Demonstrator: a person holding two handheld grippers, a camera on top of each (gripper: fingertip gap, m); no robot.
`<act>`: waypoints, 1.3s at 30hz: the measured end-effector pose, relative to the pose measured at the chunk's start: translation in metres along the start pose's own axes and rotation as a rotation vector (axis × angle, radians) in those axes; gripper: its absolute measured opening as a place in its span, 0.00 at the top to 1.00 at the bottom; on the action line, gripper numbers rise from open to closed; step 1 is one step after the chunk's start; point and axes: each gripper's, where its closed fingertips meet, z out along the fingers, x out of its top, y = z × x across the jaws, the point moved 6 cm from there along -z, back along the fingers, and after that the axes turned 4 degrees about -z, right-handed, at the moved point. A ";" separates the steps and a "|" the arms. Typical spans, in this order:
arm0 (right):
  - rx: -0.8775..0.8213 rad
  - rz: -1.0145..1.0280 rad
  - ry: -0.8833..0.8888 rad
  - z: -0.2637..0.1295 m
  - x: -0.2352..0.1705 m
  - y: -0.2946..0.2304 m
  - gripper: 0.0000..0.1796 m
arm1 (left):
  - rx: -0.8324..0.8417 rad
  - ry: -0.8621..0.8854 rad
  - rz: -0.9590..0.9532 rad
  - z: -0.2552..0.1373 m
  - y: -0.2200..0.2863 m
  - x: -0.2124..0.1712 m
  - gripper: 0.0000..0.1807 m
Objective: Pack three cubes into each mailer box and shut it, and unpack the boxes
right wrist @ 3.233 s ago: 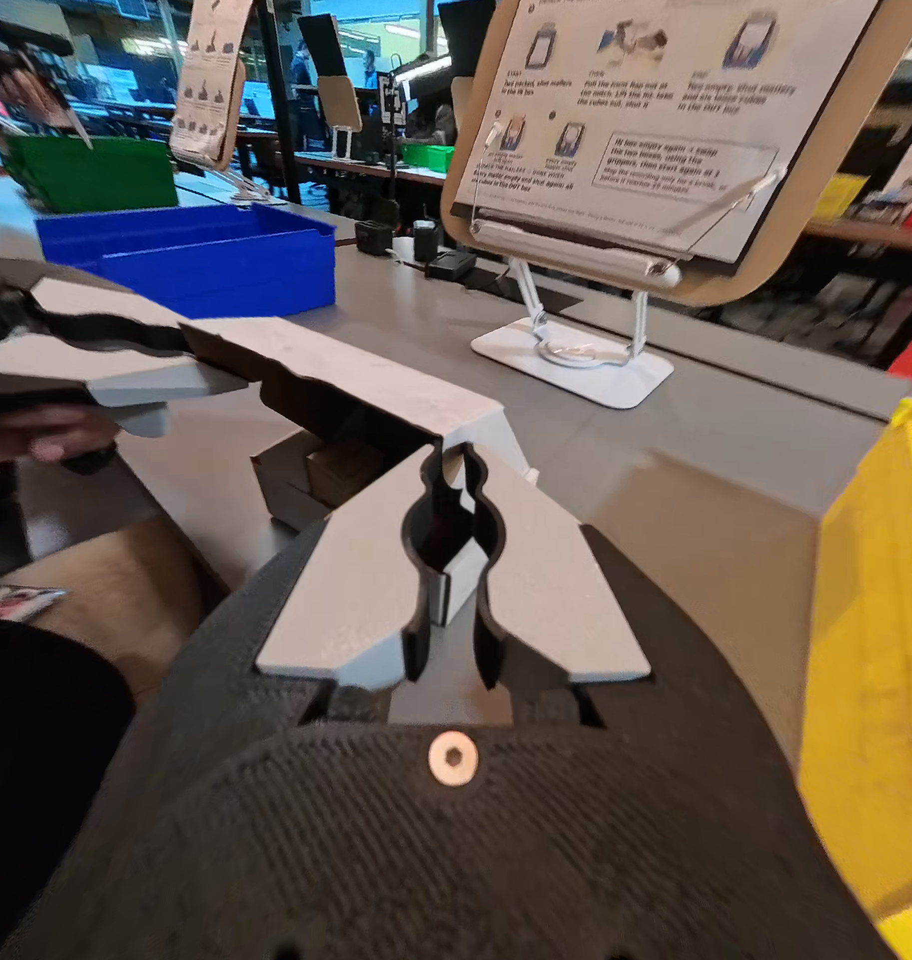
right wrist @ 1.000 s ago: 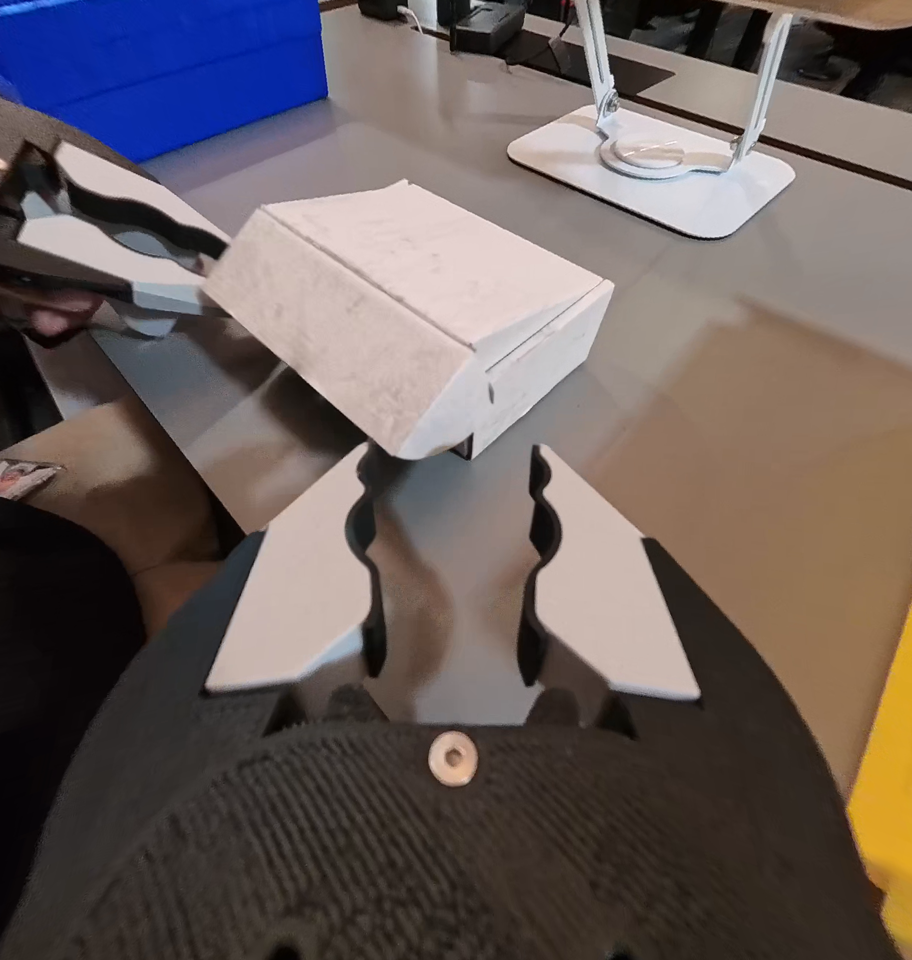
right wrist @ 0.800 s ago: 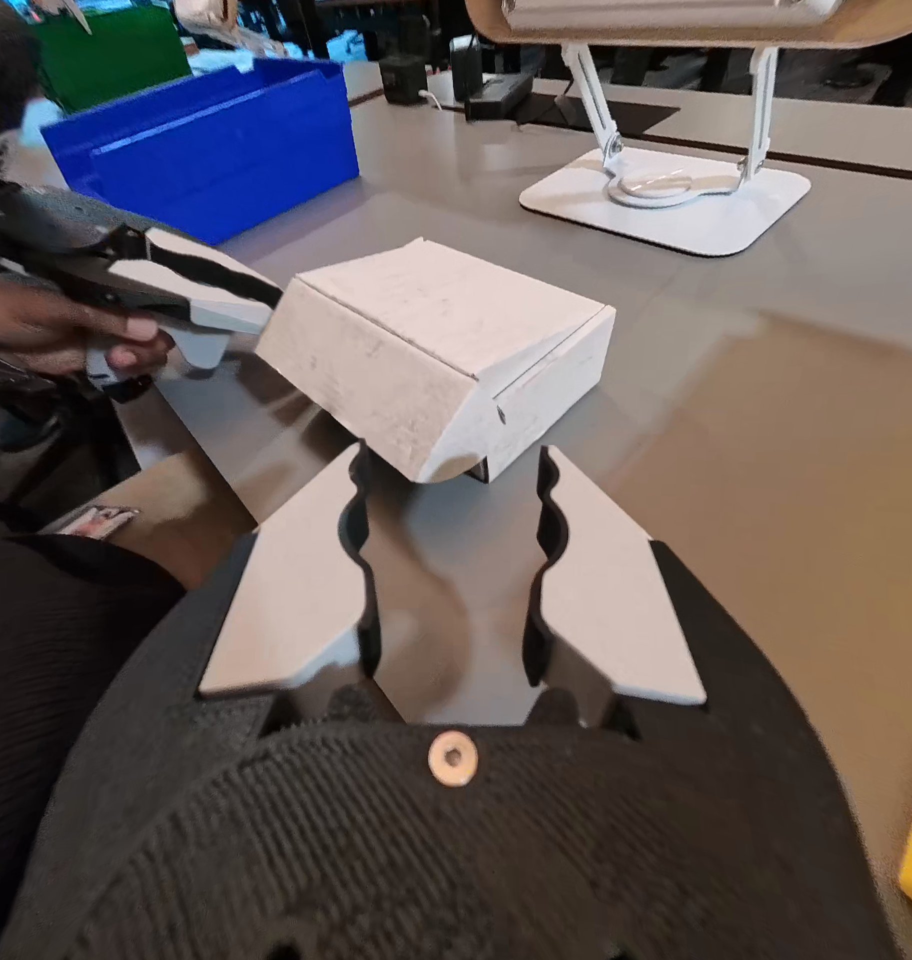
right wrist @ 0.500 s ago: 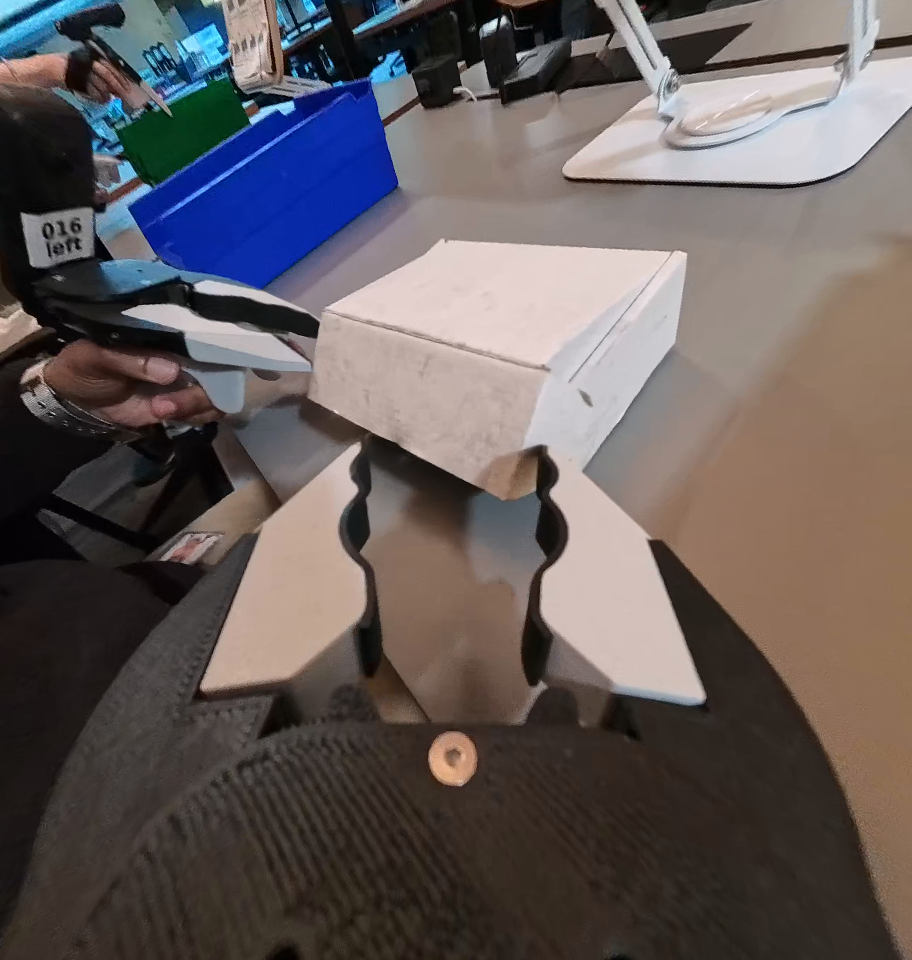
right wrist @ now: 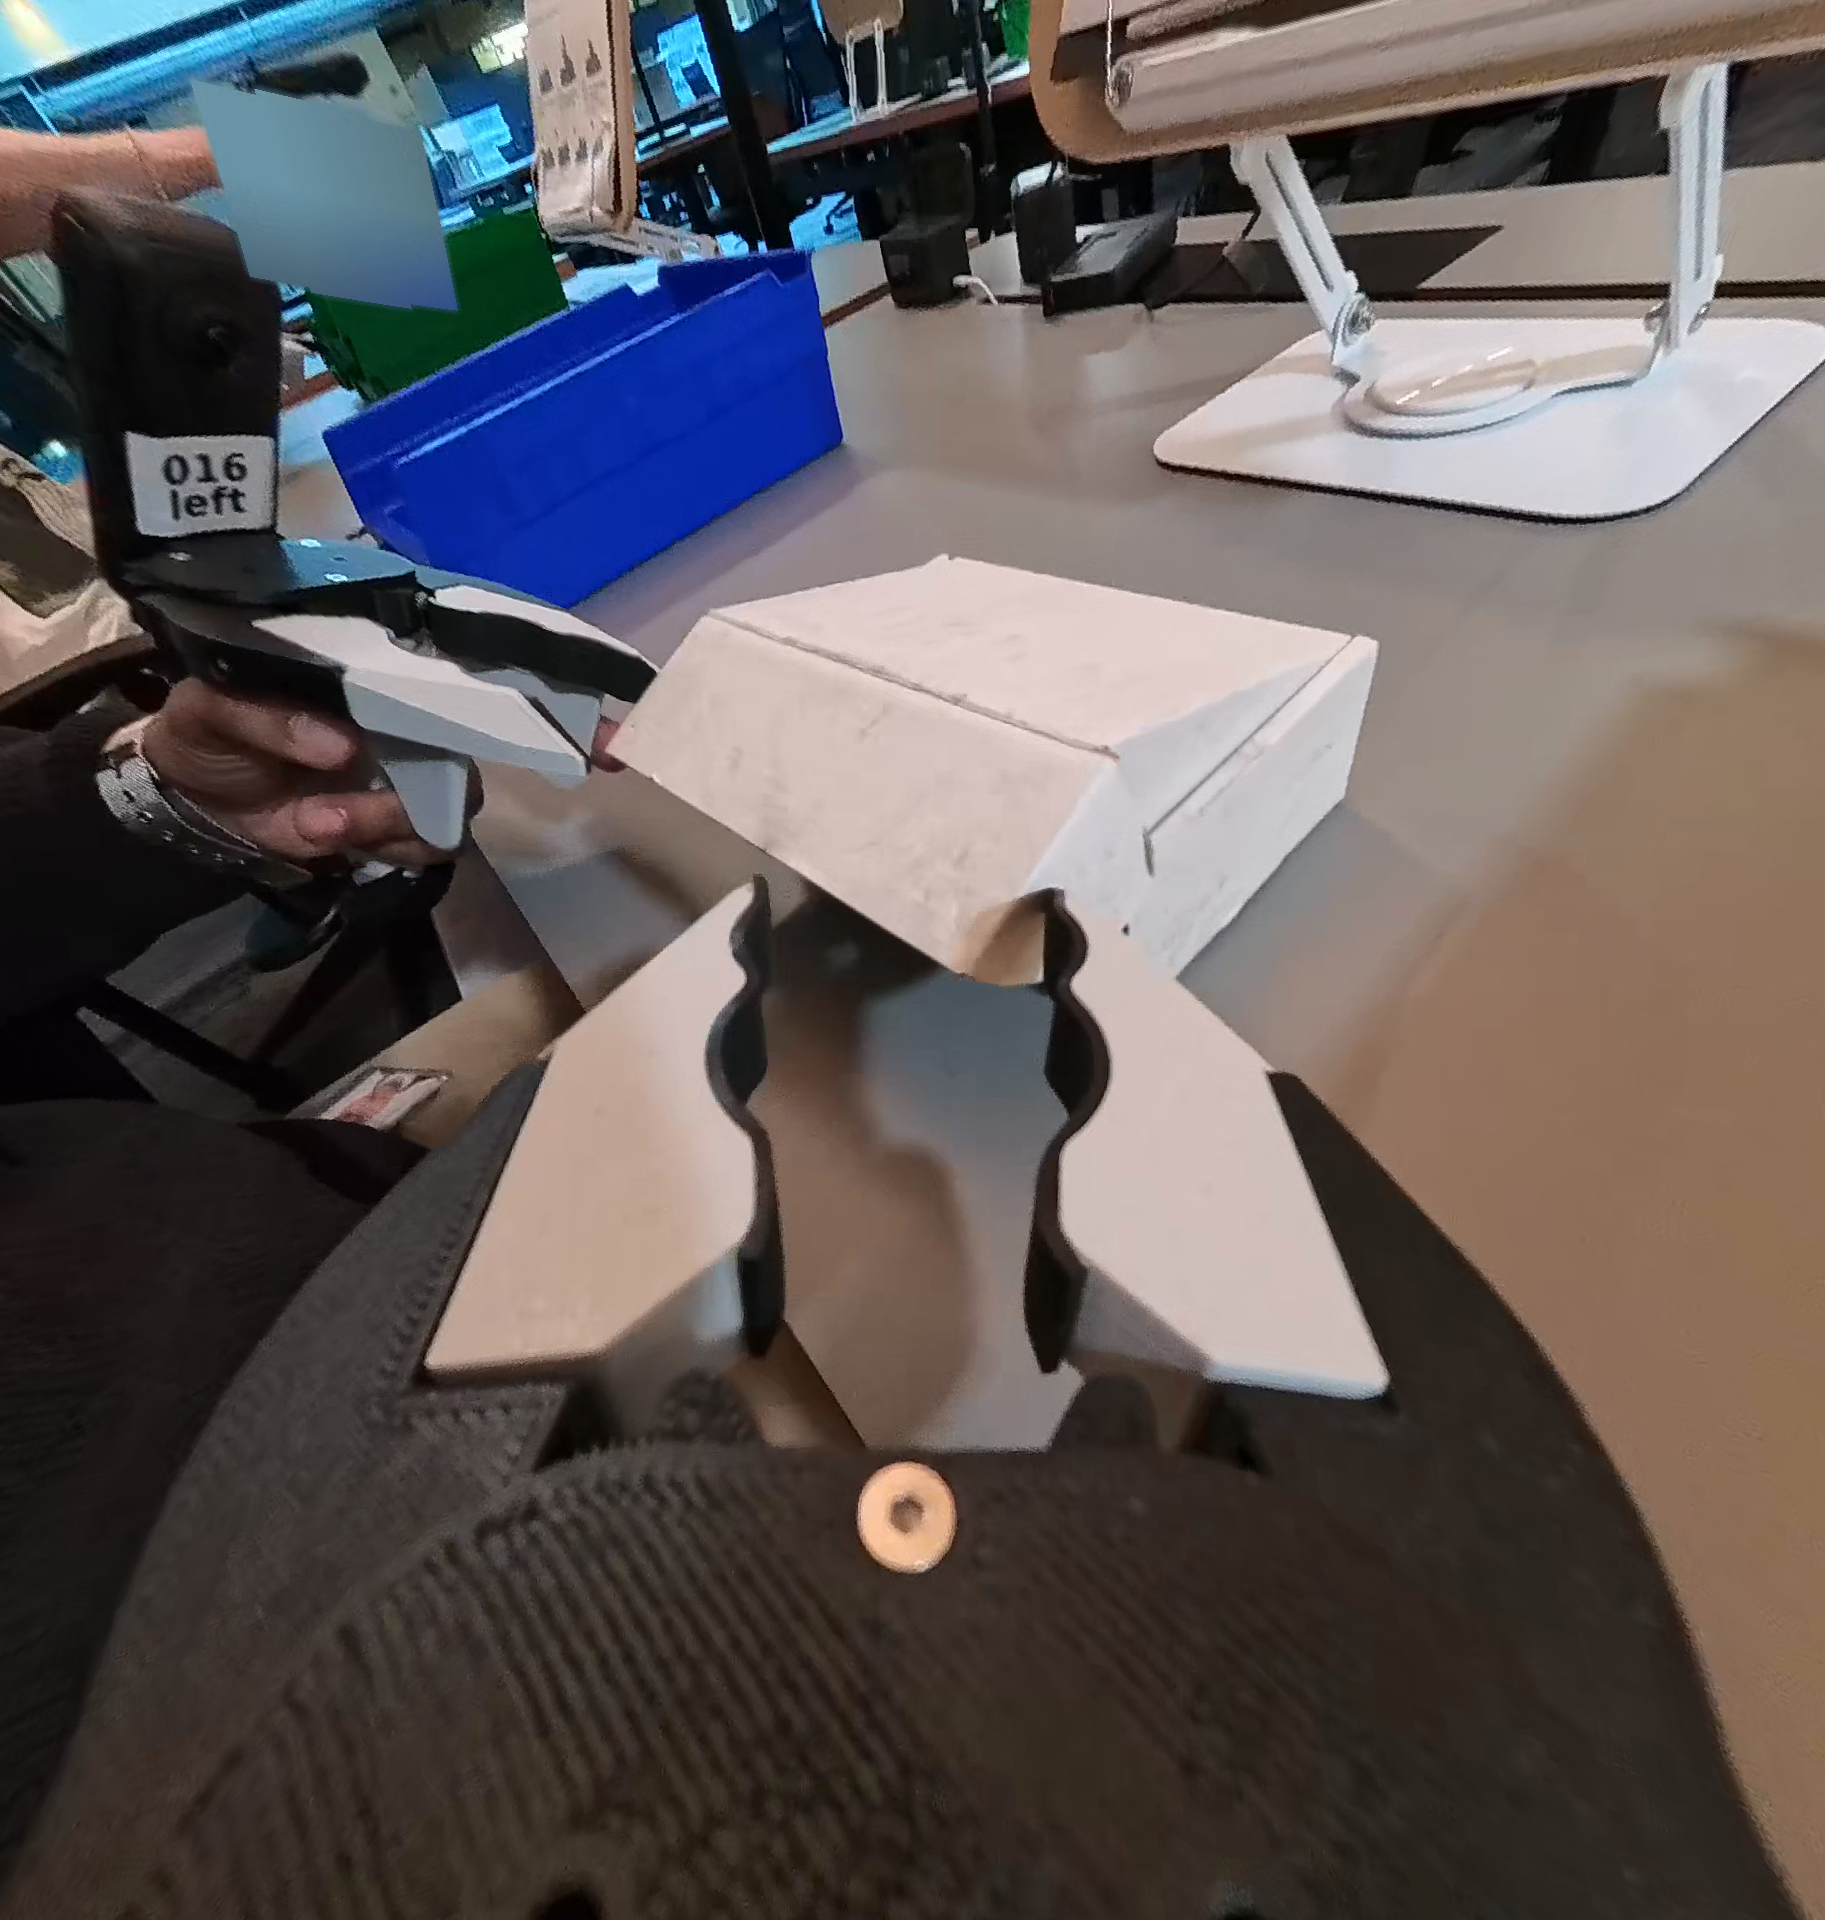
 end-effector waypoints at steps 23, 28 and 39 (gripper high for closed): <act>0.000 0.016 0.016 -0.003 0.000 0.002 0.73 | -0.031 0.019 -0.023 -0.002 0.006 0.002 0.78; -0.050 -0.092 -0.050 -0.002 -0.006 0.004 0.69 | 0.047 -0.010 0.080 -0.001 0.002 -0.001 0.76; -0.279 -0.580 -0.170 0.009 -0.015 -0.002 0.76 | 0.192 -0.067 0.387 0.008 0.007 -0.013 0.74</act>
